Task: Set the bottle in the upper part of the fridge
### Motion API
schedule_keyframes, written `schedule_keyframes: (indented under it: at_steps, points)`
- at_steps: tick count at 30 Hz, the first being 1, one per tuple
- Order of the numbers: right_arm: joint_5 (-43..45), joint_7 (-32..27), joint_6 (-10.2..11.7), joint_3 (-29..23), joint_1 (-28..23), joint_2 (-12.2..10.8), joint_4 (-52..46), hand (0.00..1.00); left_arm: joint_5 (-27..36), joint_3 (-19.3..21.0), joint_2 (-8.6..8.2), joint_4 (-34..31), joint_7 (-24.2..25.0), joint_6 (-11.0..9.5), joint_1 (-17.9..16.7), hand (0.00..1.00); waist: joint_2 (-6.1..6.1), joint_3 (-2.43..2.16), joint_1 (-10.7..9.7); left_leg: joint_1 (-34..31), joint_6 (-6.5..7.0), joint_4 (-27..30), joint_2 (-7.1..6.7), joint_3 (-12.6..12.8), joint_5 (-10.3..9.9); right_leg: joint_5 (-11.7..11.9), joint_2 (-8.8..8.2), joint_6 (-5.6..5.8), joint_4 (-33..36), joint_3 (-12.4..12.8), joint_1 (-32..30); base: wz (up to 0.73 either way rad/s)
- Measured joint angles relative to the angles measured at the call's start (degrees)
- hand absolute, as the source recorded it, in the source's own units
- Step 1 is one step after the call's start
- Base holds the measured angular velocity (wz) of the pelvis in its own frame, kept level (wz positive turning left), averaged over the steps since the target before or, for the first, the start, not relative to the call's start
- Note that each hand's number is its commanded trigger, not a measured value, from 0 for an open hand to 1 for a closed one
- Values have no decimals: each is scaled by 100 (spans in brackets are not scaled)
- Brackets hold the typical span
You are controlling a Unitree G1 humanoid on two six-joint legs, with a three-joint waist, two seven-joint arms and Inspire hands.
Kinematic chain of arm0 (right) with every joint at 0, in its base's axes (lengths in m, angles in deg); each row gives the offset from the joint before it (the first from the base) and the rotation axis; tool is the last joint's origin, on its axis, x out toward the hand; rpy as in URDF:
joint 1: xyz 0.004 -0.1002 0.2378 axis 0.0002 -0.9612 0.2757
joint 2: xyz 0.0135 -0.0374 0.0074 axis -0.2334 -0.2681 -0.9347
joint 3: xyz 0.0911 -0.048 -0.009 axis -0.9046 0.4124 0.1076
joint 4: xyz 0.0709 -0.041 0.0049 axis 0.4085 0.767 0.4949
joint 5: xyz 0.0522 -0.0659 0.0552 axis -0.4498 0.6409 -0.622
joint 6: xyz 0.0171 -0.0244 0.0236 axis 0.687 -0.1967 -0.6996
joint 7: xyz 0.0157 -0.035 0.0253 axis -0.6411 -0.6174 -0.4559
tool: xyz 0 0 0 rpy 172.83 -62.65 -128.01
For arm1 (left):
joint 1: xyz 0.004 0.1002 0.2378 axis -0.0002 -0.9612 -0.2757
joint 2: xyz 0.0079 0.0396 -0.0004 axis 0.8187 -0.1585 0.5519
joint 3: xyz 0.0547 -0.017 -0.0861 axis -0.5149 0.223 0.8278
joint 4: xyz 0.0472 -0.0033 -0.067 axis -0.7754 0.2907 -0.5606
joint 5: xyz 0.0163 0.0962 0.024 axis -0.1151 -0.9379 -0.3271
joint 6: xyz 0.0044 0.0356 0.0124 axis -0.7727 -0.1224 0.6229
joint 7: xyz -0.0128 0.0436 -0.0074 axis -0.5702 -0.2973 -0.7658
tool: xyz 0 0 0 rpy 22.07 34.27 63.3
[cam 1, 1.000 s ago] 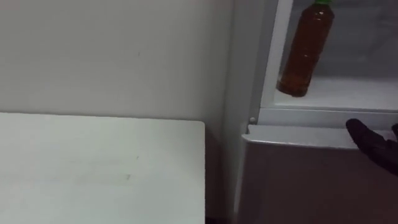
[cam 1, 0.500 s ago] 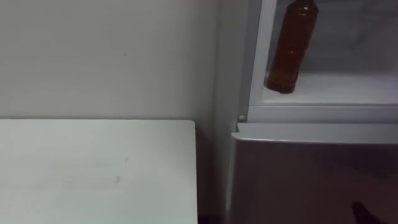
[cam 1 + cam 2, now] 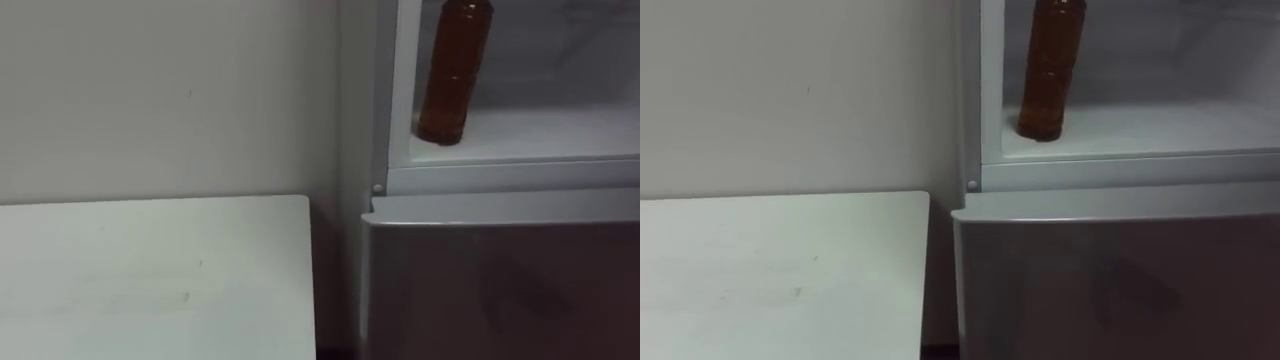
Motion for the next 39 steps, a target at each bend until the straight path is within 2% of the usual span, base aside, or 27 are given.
schedule_keyframes:
  at_steps: [5,8,11,17,20,23,26,32,39]
  points:
    - [-29,172,-98,206,-11,1,1004,0,111,-8,13,4,61,-34,27,0,8,17,-6,15,9,-8,-7,-4,-6,-4,-44,8,0,10,1,0]
    - [-310,806,-201,451,35,5,1674,0,105,-79,23,3,154,-34,30,0,10,34,2,47,17,-37,-9,-25,-13,-12,-48,20,-53,-19,28,5]
    - [-610,1266,-336,450,37,3,1815,0,12,-104,21,1,240,-29,46,0,18,38,-8,41,18,-46,-16,-34,-13,-14,-48,25,-60,-14,25,0]
    - [-1371,2346,-504,549,268,-36,2298,0,-683,-102,2,-121,242,39,20,0,14,40,6,-7,19,-50,-21,-92,-13,-14,-50,28,-79,-60,6,5]
    - [-1595,2978,-706,720,426,-66,2574,0,-700,-116,-1,-230,255,66,16,0,13,40,4,-13,17,-52,-17,-105,-12,-15,-49,27,-73,-102,22,3]
    - [-1617,3351,-840,716,498,-78,2781,0,-698,-107,-4,-335,275,118,-12,0,-5,48,5,-19,17,-60,-21,-107,-12,-18,-46,31,-86,-129,41,0]
    - [-1909,3549,-956,667,531,-91,2990,0,-668,-97,-6,-378,275,190,-11,0,-44,70,-7,5,21,-60,-21,-115,-15,-23,-47,38,-115,-149,92,4]
    - [-2214,3628,-1085,504,542,-109,3151,0,-555,-34,-31,-376,290,205,6,0,-73,68,-7,29,23,-61,-21,-116,-17,-22,-39,39,-142,-145,121,0]
    - [-2481,3474,-1094,-502,569,-108,3114,0,-323,316,-30,-314,364,205,-64,0,-136,72,-40,188,9,-81,-9,-108,-51,-31,-41,36,-172,-126,249,0]
